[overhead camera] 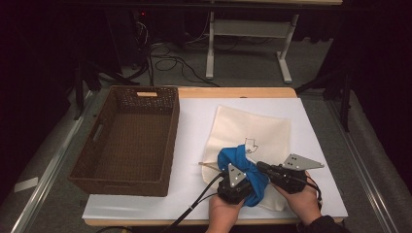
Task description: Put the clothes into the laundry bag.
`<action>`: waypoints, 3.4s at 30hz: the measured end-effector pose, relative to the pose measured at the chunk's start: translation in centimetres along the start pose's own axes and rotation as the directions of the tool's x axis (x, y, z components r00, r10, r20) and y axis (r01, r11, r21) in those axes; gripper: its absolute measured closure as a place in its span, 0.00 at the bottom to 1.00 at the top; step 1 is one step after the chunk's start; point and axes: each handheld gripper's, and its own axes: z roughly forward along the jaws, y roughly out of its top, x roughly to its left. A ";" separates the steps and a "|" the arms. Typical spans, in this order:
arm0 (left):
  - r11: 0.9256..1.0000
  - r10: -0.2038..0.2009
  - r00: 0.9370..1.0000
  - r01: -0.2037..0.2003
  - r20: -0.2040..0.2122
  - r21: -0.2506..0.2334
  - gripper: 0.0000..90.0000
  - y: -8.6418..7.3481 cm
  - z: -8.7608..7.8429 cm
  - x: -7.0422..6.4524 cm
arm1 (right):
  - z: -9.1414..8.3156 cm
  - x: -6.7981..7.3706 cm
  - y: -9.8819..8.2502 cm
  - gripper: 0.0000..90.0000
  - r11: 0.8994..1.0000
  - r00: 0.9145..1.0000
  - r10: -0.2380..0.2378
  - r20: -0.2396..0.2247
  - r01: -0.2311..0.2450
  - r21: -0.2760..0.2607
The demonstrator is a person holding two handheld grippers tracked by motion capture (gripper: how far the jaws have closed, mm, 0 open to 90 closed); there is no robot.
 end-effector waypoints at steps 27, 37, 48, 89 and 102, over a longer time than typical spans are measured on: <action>0.991 -0.058 0.994 0.046 -0.094 -0.122 0.27 2.2 -5.8 4.4 | -0.1 0.0 -0.1 0.98 1.000 1.000 0.004 0.006 -0.004 0.006; 0.995 -0.082 0.992 0.077 -0.096 -0.059 0.56 2.3 -4.0 5.7 | -0.1 0.0 -0.1 0.99 1.000 1.000 0.003 0.003 -0.003 0.006; 0.996 0.063 0.997 -0.065 -0.042 -0.056 0.92 0.9 -4.6 1.8 | -0.1 0.0 -0.1 0.98 1.000 1.000 0.002 0.006 -0.002 0.005; 0.997 0.074 0.997 -0.074 -0.021 -0.033 0.84 1.5 -2.3 0.6 | -0.2 0.0 -0.1 0.99 1.000 1.000 0.004 0.004 -0.004 0.001; 0.999 0.036 0.998 -0.036 -0.057 0.005 0.80 1.1 0.2 0.5 | -0.3 0.1 0.1 0.99 1.000 1.000 0.005 0.001 -0.005 -0.008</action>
